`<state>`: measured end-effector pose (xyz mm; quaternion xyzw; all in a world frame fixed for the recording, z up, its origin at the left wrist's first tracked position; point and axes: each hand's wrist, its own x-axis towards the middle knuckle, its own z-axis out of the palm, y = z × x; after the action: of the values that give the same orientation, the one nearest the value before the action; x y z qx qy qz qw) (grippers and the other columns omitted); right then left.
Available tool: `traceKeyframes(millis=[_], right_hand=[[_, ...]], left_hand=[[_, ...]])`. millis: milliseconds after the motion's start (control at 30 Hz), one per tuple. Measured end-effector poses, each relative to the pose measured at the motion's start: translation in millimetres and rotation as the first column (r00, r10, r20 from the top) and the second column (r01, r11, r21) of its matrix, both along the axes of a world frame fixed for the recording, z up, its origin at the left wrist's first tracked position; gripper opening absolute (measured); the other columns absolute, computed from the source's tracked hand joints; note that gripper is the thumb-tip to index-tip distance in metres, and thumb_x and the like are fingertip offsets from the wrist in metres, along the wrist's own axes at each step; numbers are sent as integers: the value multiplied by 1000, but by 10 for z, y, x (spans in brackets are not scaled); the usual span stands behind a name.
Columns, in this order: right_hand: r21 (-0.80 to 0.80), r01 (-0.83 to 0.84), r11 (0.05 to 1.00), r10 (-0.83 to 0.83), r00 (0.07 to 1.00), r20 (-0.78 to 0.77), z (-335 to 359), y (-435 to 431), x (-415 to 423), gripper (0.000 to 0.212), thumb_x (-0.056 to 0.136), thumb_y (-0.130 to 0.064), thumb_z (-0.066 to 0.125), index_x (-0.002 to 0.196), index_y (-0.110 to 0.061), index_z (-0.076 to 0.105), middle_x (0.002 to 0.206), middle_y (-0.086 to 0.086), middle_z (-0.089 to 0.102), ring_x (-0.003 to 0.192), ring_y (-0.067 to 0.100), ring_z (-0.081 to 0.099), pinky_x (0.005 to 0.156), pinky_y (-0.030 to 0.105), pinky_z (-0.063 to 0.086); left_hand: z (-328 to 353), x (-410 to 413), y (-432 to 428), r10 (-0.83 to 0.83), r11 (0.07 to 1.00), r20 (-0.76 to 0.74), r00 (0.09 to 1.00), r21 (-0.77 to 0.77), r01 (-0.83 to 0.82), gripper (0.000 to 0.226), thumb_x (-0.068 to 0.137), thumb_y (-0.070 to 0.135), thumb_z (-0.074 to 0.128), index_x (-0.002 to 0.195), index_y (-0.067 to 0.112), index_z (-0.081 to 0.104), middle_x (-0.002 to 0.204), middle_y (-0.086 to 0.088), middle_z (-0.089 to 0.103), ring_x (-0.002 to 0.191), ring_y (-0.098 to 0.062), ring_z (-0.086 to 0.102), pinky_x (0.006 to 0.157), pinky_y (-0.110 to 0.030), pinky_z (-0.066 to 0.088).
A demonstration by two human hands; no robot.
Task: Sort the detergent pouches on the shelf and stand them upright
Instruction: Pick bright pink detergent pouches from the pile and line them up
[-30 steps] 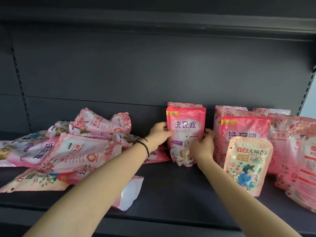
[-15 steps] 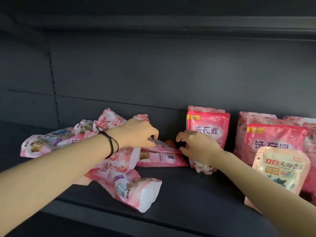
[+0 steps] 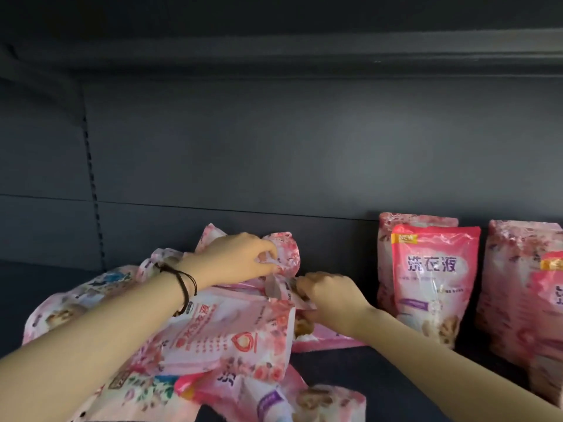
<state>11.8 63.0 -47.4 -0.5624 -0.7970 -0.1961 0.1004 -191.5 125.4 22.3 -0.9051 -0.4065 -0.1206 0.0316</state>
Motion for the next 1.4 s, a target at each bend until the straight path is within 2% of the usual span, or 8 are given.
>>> traceKeyframes(millis=[200,333,467,567,767,1033,1233,1400], right_hand=[[172,123,977,-84,973,-214,16,8,139,8,83,-15,50,83,-17,58,78,-2,66,69,27,61,51,29,35],[334,152,930,20,887,-461,248,-39,226,10,84,-7,58,89,-14,63,80,-4,67,71,26,63,56,37,48],[483,64,874,216,838,-501,480,-114,213,12,81,-3,65,83,-14,61,70,-16,54,58,8,49,51,29,42],[546,-27,837,318,836,-447,524,-167,159,6,83,-8,62,84,-14,63,72,-13,60,59,2,48,51,31,48],[547,-274,791,454,862,-226,432,-215,187,12,89,-5,59,90,-3,71,92,3,72,85,20,68,71,36,55],[415,-113,903,319,824,-469,453,-417,252,14,78,-21,72,91,-16,72,91,-8,69,90,8,63,80,29,51],[-100,188,977,-149,273,-951,403,-721,446,34,73,-45,67,55,-18,56,53,1,55,48,13,48,53,35,40],[-530,-452,717,-671,-240,-702,267,-695,306,93,81,-77,33,113,5,62,102,27,69,89,37,70,62,37,57]], left_hand=[[-125,142,201,-44,968,229,972,-231,98,25,90,47,54,102,29,67,105,9,66,95,-8,61,89,-31,50],[-71,286,266,96,928,369,925,-370,52,37,94,52,45,93,19,62,83,-4,70,68,-13,67,58,-19,50],[30,322,284,434,313,426,794,-898,310,74,90,65,39,117,-2,53,94,-29,70,83,-36,72,67,-34,61],[18,283,297,567,3,439,697,-847,532,64,80,48,59,112,-7,60,98,-38,65,81,-48,69,60,-44,60],[-126,272,182,564,-75,503,655,-759,647,34,78,20,72,100,-6,70,112,-32,64,97,-44,66,75,-56,57],[-183,369,-26,579,272,666,469,-701,660,27,90,-9,49,102,9,66,94,-11,71,77,-19,68,59,-25,57],[-178,380,-141,612,333,749,254,-536,776,30,90,-10,48,100,12,65,91,-10,70,77,-20,65,54,-22,55],[-211,337,-284,550,346,821,156,-394,852,36,78,-9,57,104,14,63,90,-7,71,69,-17,70,52,-24,56]])
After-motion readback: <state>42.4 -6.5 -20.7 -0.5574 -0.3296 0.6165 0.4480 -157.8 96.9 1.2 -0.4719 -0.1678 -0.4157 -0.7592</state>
